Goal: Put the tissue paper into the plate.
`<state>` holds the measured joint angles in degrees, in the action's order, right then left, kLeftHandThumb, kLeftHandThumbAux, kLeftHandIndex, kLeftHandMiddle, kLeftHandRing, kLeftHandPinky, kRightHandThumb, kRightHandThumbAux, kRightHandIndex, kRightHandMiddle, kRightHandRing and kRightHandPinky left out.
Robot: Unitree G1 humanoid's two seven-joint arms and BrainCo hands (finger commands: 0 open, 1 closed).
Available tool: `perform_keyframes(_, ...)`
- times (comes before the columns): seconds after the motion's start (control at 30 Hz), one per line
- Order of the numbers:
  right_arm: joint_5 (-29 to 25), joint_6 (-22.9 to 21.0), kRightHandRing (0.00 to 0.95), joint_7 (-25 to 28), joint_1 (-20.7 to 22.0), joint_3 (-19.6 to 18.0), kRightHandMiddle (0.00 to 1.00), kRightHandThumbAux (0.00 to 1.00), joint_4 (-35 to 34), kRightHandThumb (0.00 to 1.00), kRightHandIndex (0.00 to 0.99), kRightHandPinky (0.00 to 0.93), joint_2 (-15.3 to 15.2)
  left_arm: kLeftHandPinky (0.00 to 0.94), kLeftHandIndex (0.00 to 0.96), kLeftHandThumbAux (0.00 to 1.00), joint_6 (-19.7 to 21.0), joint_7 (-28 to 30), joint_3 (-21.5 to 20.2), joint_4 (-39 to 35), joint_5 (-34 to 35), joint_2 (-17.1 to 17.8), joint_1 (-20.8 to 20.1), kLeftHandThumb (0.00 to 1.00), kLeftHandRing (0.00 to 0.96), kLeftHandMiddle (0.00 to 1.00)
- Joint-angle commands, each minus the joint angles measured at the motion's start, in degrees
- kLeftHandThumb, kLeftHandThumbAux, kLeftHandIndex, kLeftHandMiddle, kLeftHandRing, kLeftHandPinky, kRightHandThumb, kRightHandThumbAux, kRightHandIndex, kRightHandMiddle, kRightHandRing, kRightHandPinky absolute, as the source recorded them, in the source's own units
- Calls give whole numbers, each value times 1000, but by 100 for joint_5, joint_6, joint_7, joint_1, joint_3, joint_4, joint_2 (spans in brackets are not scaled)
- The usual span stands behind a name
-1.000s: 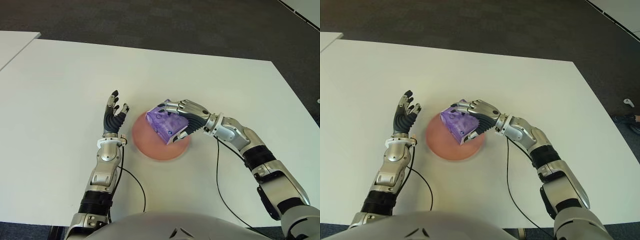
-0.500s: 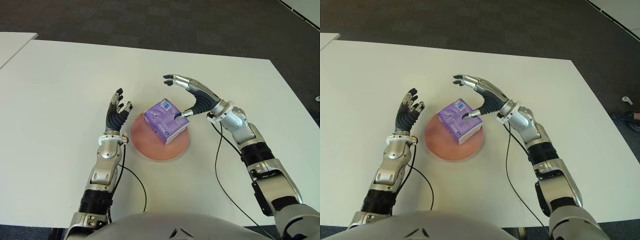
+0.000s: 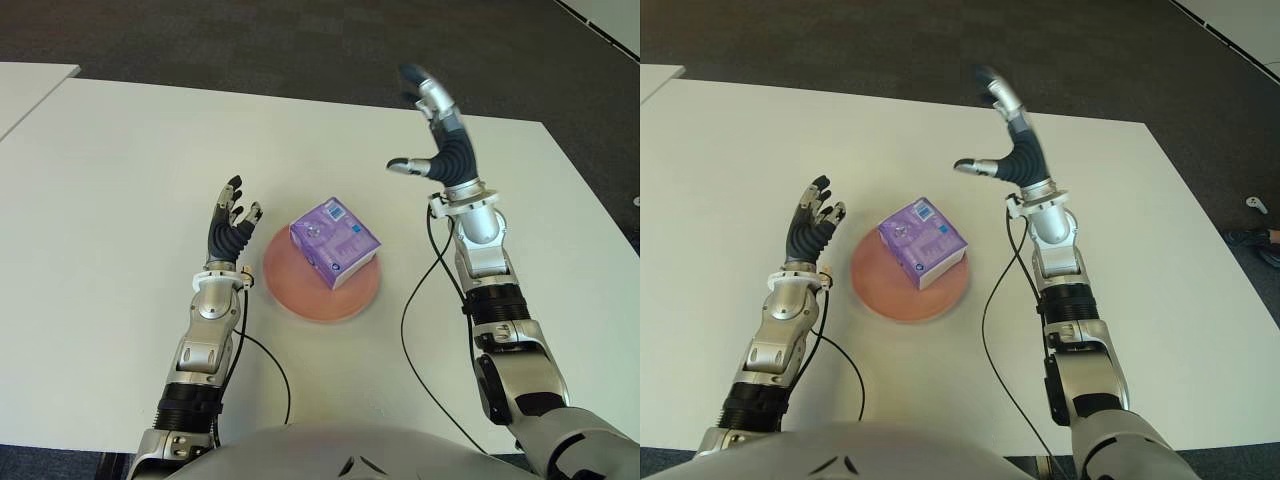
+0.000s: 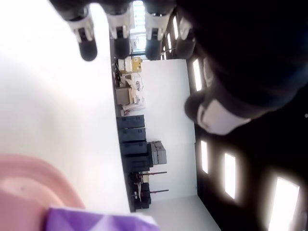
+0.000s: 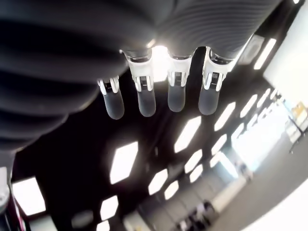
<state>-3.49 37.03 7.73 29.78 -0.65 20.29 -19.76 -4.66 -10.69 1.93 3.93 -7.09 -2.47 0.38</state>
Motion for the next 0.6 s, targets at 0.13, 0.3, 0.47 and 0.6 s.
perform_keyframes(0.13, -462, 319, 71, -461, -56, -710, 96, 708, 899, 143, 87, 87, 666, 0, 0, 618, -211, 24, -37, 267, -5, 21, -14, 0, 0, 0)
perform_keyframes(0.3, -823, 971, 55, -237, -229, -1160, 74, 721, 1769, 42, 75, 81, 744, 0, 0, 619, -259, -47, 3, 185, -74, -42, 43, 0, 0, 0)
perform_keyframes(0.47, -1193, 1468, 40, 145, -479, -1392, 55, 713, 2375, 5, 65, 78, 1045, 0, 0, 614, -306, 60, 70, 61, -62, -56, 115, 0, 0, 0)
perform_keyframes(0.6, -1012, 1807, 28, -33, -542, -1494, 43, 713, 3087, 1, 58, 69, 1299, 0, 0, 609, -181, 73, 113, -97, -95, -31, 177, 0, 0, 0)
